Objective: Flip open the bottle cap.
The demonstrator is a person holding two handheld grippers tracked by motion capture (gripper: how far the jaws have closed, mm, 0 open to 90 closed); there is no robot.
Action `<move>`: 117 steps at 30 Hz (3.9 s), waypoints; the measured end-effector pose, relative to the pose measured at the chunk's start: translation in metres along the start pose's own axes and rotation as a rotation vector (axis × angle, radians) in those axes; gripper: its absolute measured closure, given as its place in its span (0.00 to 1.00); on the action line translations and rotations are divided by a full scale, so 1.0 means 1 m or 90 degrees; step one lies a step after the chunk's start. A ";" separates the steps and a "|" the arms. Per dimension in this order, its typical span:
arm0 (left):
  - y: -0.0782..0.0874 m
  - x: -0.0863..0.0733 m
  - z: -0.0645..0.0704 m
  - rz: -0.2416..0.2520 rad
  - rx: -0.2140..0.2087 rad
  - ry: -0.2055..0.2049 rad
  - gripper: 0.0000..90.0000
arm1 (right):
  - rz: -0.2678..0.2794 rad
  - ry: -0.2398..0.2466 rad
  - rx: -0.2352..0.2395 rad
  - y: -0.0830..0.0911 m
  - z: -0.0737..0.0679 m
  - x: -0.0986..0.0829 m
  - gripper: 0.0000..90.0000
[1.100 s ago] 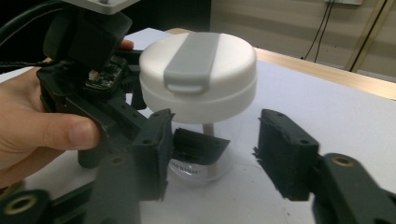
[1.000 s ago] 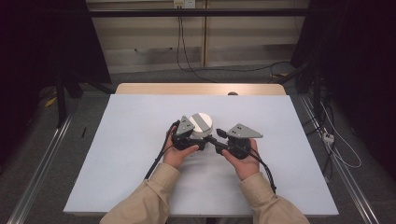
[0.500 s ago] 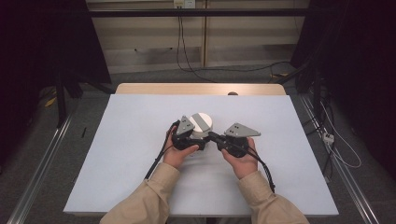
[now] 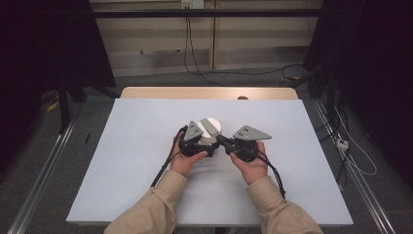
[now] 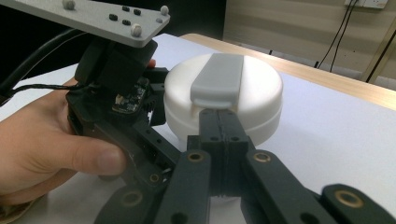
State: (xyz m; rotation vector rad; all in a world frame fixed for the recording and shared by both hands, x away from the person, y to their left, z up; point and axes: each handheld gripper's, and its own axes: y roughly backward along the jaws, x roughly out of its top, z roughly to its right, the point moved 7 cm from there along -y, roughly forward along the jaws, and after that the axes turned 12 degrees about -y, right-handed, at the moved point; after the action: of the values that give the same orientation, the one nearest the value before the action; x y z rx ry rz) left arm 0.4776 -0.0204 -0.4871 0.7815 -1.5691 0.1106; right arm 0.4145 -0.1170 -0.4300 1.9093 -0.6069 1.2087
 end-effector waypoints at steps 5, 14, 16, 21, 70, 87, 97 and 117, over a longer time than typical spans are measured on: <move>0.000 0.000 0.000 0.000 0.000 0.000 0.21 | 0.007 0.002 0.002 0.000 -0.001 0.006 1.00; 0.000 0.000 0.000 -0.001 0.000 0.000 0.21 | 0.012 0.004 0.004 -0.004 -0.004 0.016 1.00; 0.000 0.000 0.000 -0.001 0.001 -0.001 0.21 | 0.014 0.005 0.004 -0.004 -0.004 0.018 1.00; 0.000 0.000 0.001 0.001 0.003 -0.001 0.21 | 0.016 0.008 0.002 -0.007 -0.006 0.024 1.00; -0.001 0.001 0.001 0.002 0.004 0.005 0.21 | 0.024 0.032 -0.017 -0.027 -0.001 0.050 1.00; -0.001 0.001 0.001 0.001 0.004 0.005 0.21 | 0.024 0.037 -0.024 -0.032 -0.004 0.055 1.00; -0.001 0.000 0.000 -0.002 0.004 -0.001 0.21 | 0.022 0.041 -0.027 -0.036 -0.004 0.057 1.00; -0.001 0.000 0.000 -0.004 0.008 -0.008 0.21 | 0.012 0.046 -0.031 -0.046 -0.001 0.056 1.00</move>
State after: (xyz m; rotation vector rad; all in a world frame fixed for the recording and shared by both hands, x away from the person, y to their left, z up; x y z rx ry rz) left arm 0.4784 -0.0208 -0.4872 0.7987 -1.5786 0.1111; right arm 0.4722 -0.0887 -0.3957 1.8158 -0.6109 1.2573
